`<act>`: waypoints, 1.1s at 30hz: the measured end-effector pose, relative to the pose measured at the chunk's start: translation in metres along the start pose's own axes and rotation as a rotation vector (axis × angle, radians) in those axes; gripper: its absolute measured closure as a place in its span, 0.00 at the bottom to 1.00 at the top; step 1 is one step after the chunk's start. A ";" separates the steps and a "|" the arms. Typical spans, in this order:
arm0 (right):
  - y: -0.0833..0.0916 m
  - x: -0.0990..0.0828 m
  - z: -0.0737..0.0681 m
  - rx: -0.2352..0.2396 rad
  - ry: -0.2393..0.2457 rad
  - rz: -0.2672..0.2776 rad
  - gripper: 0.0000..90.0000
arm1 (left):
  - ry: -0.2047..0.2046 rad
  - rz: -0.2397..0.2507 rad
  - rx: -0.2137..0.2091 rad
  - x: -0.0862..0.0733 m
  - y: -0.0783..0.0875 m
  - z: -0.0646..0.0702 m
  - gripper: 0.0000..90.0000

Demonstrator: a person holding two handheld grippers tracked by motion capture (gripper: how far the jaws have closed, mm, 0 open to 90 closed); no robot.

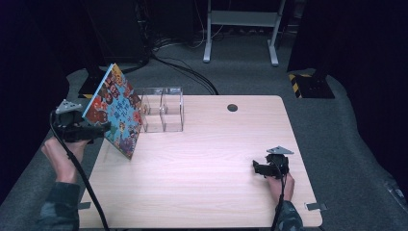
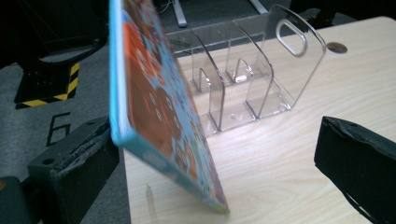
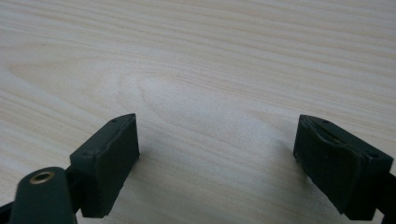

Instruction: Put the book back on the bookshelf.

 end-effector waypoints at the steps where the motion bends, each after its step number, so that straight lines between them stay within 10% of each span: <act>1: 0.000 0.000 0.000 0.000 0.002 0.000 0.15 | 0.006 0.003 -0.012 -0.003 0.001 0.002 0.00; 11: 0.000 0.000 0.000 0.000 0.004 0.000 0.15 | 0.021 -0.007 -0.052 -0.050 0.001 0.025 0.00; 17: -0.001 0.001 -0.001 -0.002 -0.011 0.007 0.15 | -0.040 -0.025 -0.136 -0.093 -0.017 0.053 0.00; 33: -0.002 0.001 -0.002 0.011 -0.003 -0.004 0.11 | -0.110 -0.227 -0.234 -0.194 -0.077 0.106 0.00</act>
Point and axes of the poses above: each handheld gripper's, and its own axes: y roughly backward along the jaws, x roughly out of its top, z roughly to its right, the point moved 7 cm from there along -y, roughly forward along the jaws, and after that the axes turned 6 degrees about x, right-handed, at the moved point
